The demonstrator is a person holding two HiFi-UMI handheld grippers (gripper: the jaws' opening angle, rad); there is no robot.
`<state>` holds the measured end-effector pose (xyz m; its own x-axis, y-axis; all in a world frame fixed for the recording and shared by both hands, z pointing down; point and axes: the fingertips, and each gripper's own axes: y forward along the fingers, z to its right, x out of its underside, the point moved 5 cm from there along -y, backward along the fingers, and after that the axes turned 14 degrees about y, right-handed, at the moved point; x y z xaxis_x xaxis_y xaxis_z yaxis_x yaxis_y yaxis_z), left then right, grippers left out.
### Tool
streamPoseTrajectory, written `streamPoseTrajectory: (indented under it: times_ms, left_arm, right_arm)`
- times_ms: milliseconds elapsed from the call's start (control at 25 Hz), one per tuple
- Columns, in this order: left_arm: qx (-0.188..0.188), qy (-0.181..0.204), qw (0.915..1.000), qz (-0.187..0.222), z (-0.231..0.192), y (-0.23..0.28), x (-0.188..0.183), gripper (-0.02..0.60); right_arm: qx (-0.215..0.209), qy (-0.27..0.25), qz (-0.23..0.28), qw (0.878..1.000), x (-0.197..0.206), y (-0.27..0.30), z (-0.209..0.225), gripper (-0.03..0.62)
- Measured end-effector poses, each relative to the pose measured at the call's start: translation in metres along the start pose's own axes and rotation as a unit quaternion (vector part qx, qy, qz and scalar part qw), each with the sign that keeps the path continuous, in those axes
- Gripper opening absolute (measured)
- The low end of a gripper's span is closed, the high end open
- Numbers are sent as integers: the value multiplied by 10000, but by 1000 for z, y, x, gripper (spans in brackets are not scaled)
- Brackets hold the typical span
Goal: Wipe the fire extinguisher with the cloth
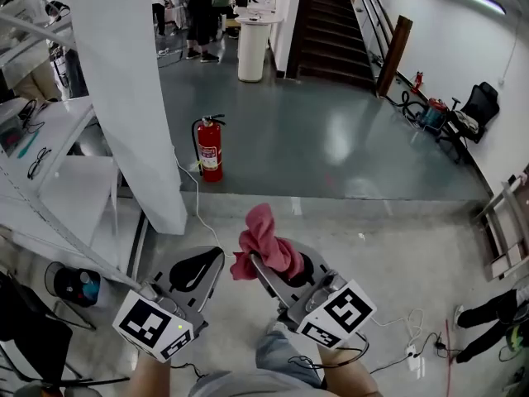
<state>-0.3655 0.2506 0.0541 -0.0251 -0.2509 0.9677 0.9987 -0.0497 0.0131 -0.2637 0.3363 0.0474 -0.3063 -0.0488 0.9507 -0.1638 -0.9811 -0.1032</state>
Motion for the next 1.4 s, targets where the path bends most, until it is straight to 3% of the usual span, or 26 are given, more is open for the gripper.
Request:
streamPoseTrajectory:
  times_ms: [200, 320, 480, 720, 1080, 1400]
  left_arm:
    - [-349, 120, 9993, 84, -11, 85, -14, 9]
    - [-522, 76, 9986, 78, -16, 113, -8, 9]
    - [-679, 43, 9974, -220, -34, 134, 9, 9]
    - [-875, -10, 9954, -386, -103, 172, 35, 9]
    - [-718, 83, 9972, -211, -245, 243, 62, 9]
    - [-757, 153, 9963, -386, -318, 275, 90, 9]
  right_arm:
    - [-314, -73, -144, 9994, -38, 7, 84, 112]
    - [-446, 0, -204, 9988, -40, 14, 117, 113]
    - [-656, 209, -302, 9972, -30, 36, 147, 112]
    - [-739, 330, -458, 9957, -30, 100, 200, 114]
    - [-649, 135, -342, 9972, -56, 240, 278, 114]
    - [-689, 207, -496, 9962, -53, 319, 326, 114]
